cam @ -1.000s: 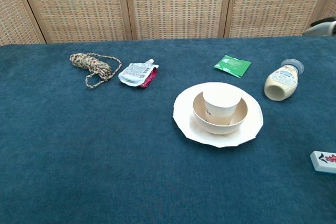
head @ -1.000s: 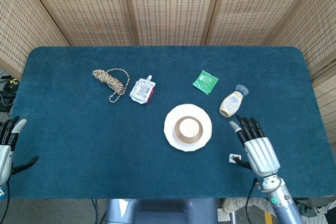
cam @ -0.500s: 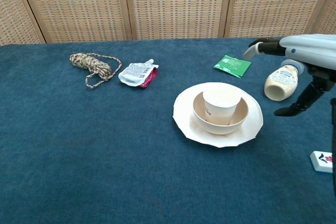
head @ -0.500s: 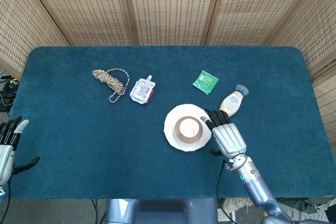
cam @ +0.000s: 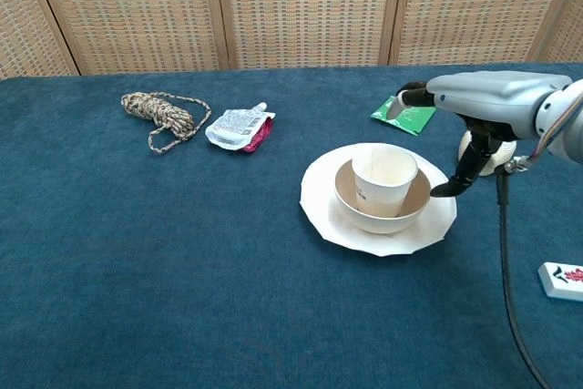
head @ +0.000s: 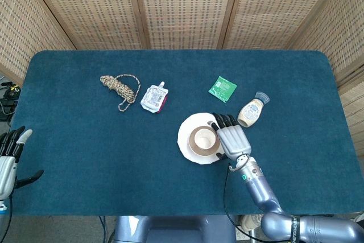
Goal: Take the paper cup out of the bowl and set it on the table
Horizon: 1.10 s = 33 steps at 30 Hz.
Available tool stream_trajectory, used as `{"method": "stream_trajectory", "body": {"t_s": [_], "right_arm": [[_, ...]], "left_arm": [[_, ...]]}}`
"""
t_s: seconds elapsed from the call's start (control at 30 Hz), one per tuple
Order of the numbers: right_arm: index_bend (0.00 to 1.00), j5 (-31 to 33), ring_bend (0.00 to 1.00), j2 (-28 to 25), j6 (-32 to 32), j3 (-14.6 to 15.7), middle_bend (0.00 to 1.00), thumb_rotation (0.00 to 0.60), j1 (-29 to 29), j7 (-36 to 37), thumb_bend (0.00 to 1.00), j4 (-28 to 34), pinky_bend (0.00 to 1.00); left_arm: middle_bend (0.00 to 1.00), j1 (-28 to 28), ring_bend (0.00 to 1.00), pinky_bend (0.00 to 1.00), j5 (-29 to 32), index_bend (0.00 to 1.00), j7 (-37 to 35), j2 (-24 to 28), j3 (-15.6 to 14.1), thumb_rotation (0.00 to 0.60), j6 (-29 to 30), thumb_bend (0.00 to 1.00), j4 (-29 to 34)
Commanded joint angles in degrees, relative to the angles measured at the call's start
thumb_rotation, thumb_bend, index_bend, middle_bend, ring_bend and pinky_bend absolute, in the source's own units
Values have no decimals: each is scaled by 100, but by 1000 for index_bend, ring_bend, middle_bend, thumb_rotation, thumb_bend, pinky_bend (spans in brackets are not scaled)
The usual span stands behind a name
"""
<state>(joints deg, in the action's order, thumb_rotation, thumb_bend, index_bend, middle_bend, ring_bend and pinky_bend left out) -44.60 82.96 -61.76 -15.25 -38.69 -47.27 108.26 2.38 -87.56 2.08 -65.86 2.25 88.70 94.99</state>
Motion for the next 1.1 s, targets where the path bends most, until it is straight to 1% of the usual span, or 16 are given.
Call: {"method": "stream_trajectory", "body": {"t_s": [0.03,0.23,0.67,0.77,0.83,0.93,1.1], "right_arm": [[172,154,0,81,-24,0,0,600,-140,-61,360,-104,14],[206,453,0,214,-89,64,0,600,-416,-168,384,-248,19],[227,863,0,518,-282,243,0,600,-875,-426,403,-447,31],[266,880,0,630,-317,310,4,600,-970,-469,404,-559,39],[331,804,0,685,-375,360,33,600,-988,-455,408,-610,50],[402,647,0,749,-488,437,75,600,-979,-378,414,-661,69],[437,394,0,693,-666,394,100,600,-984,-277,418,-550,86]], "left_arm": [[0,10,0,0,-1,0,12,-7,-6,600,-21,3,-4],[0,19,0,0,-2,0,19,-18,-17,600,-40,3,-8],[0,30,0,0,16,0,-34,-2,-14,600,-55,2,-13],[0,32,0,0,23,0,-63,5,-15,600,-64,2,-16],[0,33,0,0,15,0,-71,7,-16,600,-61,3,-19],[0,36,0,0,18,0,-81,11,-19,600,-67,2,-18],[0,38,0,0,32,0,-90,12,-13,600,-70,3,-22]]}}
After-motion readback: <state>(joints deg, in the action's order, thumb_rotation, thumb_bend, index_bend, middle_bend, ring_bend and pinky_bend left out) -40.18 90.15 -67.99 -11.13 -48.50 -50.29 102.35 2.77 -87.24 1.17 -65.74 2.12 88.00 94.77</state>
